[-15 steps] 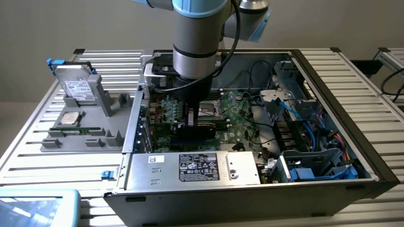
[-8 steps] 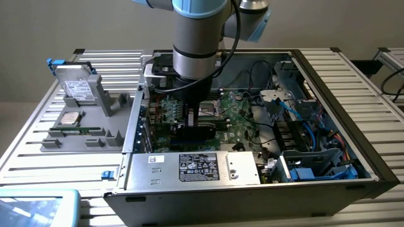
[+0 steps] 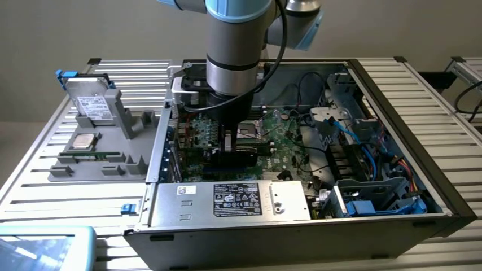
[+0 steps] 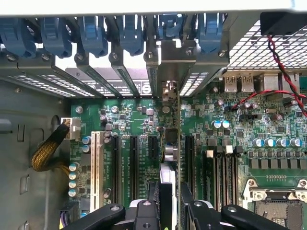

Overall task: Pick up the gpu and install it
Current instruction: 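Insert the gpu into the slot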

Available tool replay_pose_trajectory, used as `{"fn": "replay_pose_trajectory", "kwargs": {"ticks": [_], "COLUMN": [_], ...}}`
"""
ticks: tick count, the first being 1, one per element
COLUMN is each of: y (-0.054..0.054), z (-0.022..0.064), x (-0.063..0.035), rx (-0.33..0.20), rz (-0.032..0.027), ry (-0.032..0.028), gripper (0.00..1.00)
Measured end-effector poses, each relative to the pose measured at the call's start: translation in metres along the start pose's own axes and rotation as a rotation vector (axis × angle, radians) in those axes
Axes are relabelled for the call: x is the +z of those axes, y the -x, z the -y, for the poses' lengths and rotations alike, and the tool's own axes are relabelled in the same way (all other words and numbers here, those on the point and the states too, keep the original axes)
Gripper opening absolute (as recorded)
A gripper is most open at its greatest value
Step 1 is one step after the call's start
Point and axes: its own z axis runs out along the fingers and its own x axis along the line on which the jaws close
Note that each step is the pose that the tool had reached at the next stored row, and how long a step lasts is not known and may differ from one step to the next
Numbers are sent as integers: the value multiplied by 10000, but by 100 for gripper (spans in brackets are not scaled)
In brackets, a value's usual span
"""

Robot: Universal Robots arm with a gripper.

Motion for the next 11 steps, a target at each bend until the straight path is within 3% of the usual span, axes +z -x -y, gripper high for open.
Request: {"fn": "replay_pose_trajectory", "kwargs": {"ticks": [11], "y": [-3], "z": [7], "x": [-1], "rx": [-52], "rz": [-4], "ry": [-1], "gripper": [28]}}
